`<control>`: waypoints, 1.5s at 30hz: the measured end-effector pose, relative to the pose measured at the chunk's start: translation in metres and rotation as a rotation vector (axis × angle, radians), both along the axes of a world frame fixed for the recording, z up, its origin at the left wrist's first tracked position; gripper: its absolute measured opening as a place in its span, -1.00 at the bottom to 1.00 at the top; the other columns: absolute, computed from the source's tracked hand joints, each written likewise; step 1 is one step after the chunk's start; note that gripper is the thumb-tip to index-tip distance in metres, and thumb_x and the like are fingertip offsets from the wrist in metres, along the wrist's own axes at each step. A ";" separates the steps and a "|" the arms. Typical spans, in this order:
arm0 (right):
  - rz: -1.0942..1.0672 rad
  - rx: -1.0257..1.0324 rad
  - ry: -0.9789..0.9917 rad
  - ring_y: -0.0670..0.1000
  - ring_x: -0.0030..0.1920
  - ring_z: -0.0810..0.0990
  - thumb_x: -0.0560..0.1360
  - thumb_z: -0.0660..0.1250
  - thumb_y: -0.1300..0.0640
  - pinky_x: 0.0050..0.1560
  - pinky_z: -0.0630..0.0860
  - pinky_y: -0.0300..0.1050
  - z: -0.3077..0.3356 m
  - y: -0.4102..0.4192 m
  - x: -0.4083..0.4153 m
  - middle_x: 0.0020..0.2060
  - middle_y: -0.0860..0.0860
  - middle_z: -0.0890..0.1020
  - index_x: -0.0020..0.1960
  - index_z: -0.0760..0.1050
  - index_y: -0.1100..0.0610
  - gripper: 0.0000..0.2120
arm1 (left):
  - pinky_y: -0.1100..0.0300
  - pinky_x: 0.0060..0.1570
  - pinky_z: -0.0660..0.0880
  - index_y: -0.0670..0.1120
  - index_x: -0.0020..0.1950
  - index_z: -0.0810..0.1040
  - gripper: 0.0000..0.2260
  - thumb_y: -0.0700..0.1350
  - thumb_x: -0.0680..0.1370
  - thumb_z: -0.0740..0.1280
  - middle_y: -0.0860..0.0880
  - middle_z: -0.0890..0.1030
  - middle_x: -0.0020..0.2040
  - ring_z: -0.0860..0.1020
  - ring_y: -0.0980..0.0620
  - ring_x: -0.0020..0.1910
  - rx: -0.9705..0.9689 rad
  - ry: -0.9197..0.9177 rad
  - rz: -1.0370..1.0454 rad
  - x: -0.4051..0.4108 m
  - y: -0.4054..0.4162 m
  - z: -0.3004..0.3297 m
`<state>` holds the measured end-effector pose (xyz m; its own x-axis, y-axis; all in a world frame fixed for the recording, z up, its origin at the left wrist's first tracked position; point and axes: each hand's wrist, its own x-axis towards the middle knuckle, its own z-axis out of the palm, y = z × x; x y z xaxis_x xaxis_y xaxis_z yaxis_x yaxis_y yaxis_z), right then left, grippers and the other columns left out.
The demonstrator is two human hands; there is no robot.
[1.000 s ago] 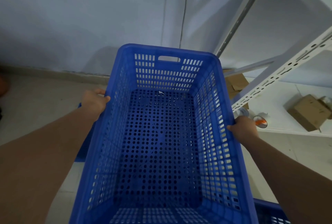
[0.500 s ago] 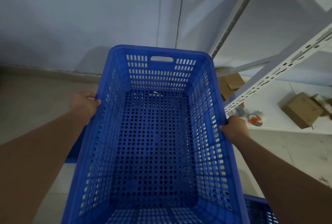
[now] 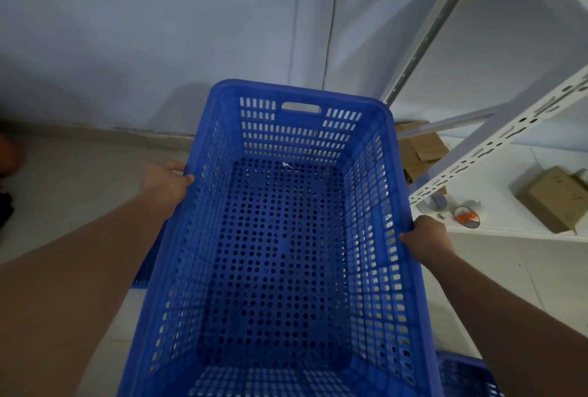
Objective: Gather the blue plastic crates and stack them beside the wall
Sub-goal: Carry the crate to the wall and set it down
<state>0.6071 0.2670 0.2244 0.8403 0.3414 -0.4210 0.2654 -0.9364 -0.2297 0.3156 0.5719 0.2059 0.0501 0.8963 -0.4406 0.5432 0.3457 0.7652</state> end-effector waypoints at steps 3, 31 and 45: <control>0.007 -0.023 0.011 0.25 0.09 0.54 0.47 0.27 0.26 -0.15 0.38 -0.10 0.002 0.004 0.001 0.10 0.29 0.56 0.12 0.47 0.36 -0.74 | -0.14 0.09 0.56 -0.14 0.18 0.54 -0.76 -0.17 0.52 0.36 -0.24 0.62 0.09 0.60 -0.17 0.02 0.007 0.018 -0.009 0.000 -0.001 0.001; 0.019 -0.035 -0.067 0.28 0.09 0.56 0.49 0.26 0.22 -0.11 0.41 -0.06 -0.006 0.003 -0.010 0.09 0.29 0.58 0.13 0.48 0.34 -0.74 | 0.07 -0.04 0.53 -0.15 0.19 0.55 -0.76 -0.18 0.53 0.35 -0.14 0.55 -0.06 0.54 -0.10 -0.10 0.005 0.040 0.002 -0.013 -0.011 -0.008; 0.006 -0.046 -0.068 0.27 0.17 0.53 0.52 0.25 0.19 0.06 0.48 0.01 -0.007 0.004 -0.014 0.17 0.29 0.55 0.23 0.44 0.33 -0.67 | 0.01 -0.03 0.51 -0.13 0.22 0.53 -0.72 -0.06 0.54 0.30 -0.26 0.60 0.12 0.58 -0.26 0.06 0.189 0.360 -0.215 -0.012 -0.013 -0.009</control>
<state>0.5934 0.2713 0.2171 0.8654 0.3281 -0.3787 0.2844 -0.9439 -0.1679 0.3034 0.5589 0.1964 0.1174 0.9486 -0.2941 0.8303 0.0687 0.5531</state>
